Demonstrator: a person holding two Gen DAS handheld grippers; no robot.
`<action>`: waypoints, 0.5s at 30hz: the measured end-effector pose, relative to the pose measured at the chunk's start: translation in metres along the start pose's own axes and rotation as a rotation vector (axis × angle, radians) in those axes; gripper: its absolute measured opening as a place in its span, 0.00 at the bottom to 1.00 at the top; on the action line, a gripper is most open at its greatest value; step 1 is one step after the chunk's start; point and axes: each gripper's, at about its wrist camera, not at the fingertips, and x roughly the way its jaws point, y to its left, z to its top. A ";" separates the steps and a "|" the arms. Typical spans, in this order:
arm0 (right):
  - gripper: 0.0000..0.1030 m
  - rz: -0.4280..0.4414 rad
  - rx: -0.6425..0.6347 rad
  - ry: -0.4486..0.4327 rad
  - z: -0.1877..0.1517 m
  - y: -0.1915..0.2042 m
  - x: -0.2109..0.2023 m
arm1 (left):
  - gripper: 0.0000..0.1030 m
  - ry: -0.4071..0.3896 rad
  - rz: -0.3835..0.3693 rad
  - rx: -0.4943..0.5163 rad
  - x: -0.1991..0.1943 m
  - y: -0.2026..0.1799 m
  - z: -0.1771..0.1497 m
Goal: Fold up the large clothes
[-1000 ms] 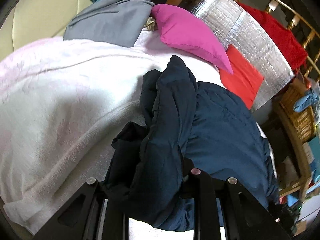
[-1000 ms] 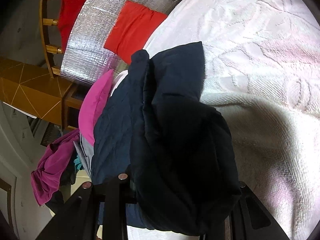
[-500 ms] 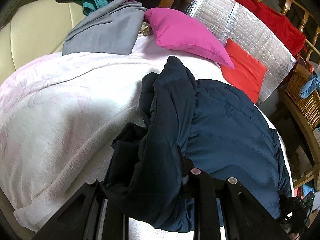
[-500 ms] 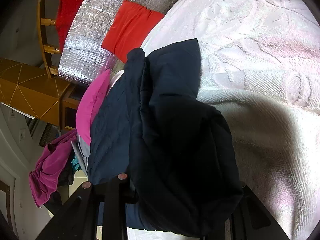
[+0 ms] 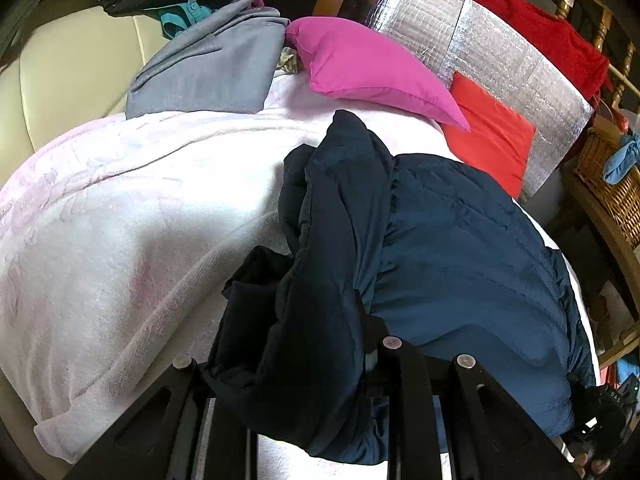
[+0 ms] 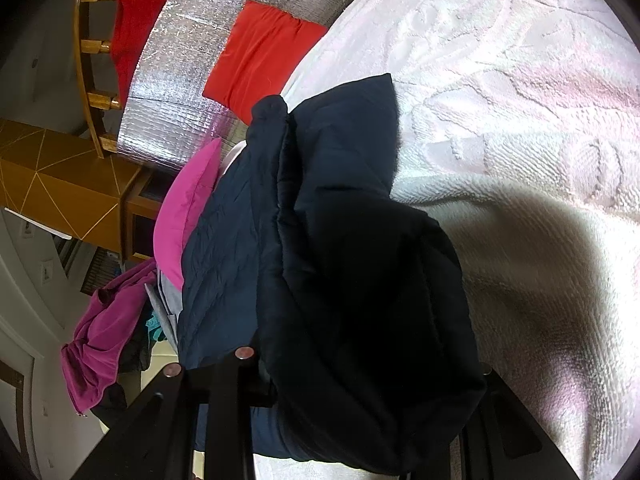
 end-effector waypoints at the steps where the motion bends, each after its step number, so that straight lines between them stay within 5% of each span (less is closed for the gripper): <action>1: 0.34 0.001 0.001 0.001 0.000 -0.001 0.000 | 0.23 -0.001 0.003 0.005 0.000 0.000 0.000; 10: 0.38 0.013 0.025 0.023 0.002 -0.005 0.000 | 0.26 -0.008 0.035 0.033 0.001 -0.002 -0.003; 15: 0.55 0.005 0.023 0.080 -0.001 -0.001 -0.008 | 0.49 -0.001 0.094 0.019 -0.002 -0.001 -0.006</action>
